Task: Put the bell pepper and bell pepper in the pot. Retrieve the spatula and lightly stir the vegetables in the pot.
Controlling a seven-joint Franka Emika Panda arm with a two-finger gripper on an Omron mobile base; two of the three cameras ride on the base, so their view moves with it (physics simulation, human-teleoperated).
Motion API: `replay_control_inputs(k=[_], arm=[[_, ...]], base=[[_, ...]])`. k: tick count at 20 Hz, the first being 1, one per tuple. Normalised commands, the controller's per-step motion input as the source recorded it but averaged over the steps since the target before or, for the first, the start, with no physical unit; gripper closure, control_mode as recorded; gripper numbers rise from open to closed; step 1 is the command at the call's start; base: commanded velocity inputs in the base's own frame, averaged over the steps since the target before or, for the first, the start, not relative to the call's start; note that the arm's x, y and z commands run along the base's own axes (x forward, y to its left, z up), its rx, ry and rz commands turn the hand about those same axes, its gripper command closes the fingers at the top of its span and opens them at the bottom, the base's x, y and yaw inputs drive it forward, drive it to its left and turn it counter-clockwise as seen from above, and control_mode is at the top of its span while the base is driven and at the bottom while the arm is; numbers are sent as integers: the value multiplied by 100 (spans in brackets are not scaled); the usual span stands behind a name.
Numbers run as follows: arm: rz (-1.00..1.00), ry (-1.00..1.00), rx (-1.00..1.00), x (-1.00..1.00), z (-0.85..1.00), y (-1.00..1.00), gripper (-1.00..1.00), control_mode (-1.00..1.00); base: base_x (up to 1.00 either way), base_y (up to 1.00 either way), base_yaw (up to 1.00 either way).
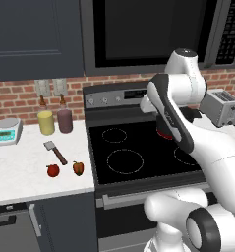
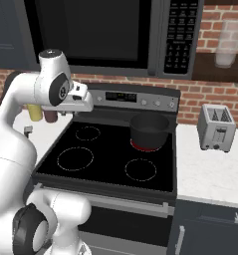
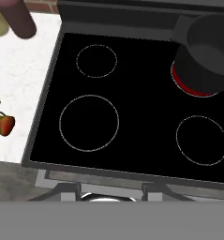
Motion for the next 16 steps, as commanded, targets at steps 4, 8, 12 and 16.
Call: replay_control_inputs(k=[4,8,12,16], arm=[[0,0,0,-13,0,2,-100,-100],[2,0,0,-41,-7,32,-100,-100],[5,0,0,-36,-18,74,-100,-100],[3,1,0,-19,-29,93,-100,-100]], base=[[0,0,0],[0,0,0],[0,0,0],[0,0,0]])
